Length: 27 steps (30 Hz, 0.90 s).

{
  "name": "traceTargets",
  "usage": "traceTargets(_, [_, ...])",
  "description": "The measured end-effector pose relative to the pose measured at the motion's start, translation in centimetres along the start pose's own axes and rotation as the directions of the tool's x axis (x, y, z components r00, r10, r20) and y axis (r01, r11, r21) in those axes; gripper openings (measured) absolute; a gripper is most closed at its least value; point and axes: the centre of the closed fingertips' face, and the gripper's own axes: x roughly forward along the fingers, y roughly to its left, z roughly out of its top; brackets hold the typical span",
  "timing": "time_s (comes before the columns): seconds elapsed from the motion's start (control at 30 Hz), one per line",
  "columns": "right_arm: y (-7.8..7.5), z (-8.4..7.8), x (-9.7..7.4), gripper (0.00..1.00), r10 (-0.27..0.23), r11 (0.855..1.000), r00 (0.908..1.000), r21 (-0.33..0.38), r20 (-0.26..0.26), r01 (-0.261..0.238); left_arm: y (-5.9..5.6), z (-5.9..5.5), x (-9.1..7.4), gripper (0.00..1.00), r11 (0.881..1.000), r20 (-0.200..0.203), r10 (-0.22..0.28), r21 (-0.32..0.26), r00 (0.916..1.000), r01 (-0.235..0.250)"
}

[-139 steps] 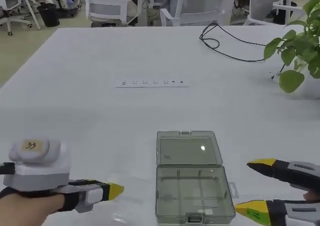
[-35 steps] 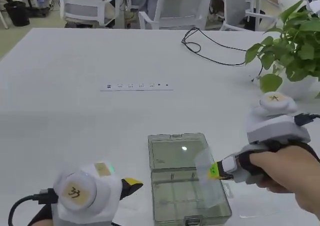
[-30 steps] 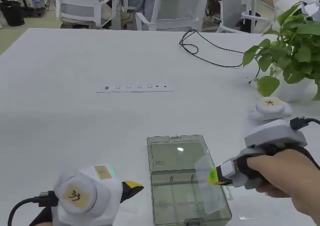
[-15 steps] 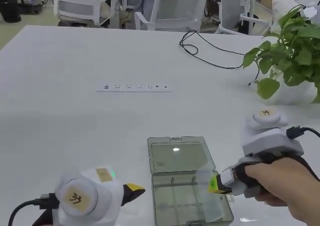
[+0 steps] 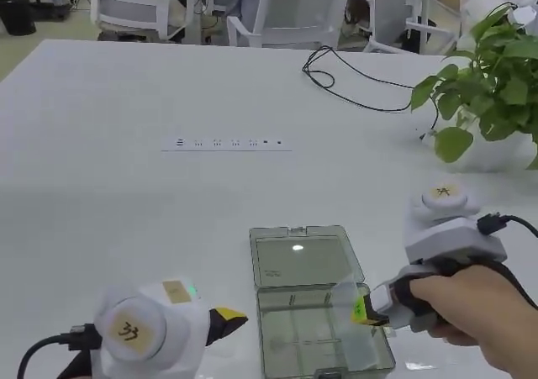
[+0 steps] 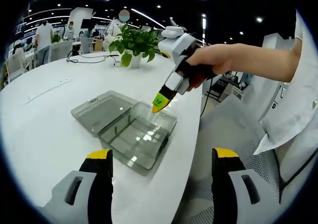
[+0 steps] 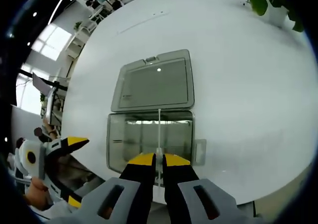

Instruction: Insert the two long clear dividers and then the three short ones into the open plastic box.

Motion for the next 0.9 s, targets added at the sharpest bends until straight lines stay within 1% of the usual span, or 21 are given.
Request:
traceTargets(0.1, [-0.19, -0.12, 0.24, 0.07, -0.002, 1.000, 1.0000, 0.004, -0.002, 0.002, -0.02, -0.02, 0.04, 0.83, 1.000, -0.003, -0.002, 0.001, 1.0000, 0.002])
traceTargets(0.37, [-0.07, -0.08, 0.30, 0.07, -0.001, 1.000, 1.0000, 0.004, -0.004, 0.001, -0.07, 0.07, 0.05, 0.82, 1.000, 0.004, -0.003, -0.005, 1.0000, 0.003])
traceTargets(0.67, [0.34, 0.29, 0.18, 0.07, 0.004, 1.000, 1.0000, -0.001, -0.006, -0.004, -0.08, 0.12, 0.07, 0.81, 1.000, 0.010, -0.005, -0.011, 0.9999, 0.006])
traceTargets(0.8, [0.18, 0.13, 0.07, 0.07, -0.004, 1.000, 1.0000, 0.007, -0.002, 0.004, 0.00, 0.17, 0.06, 0.80, 1.000, 0.014, -0.006, -0.015, 0.9999, 0.006])
traceTargets(0.9, [0.12, 0.21, -0.05, 0.07, -0.006, 1.000, 0.9999, 0.019, 0.010, 0.005, 0.00, 0.18, 0.07, 0.80, 1.000, 0.014, -0.008, -0.013, 0.9999, 0.008])
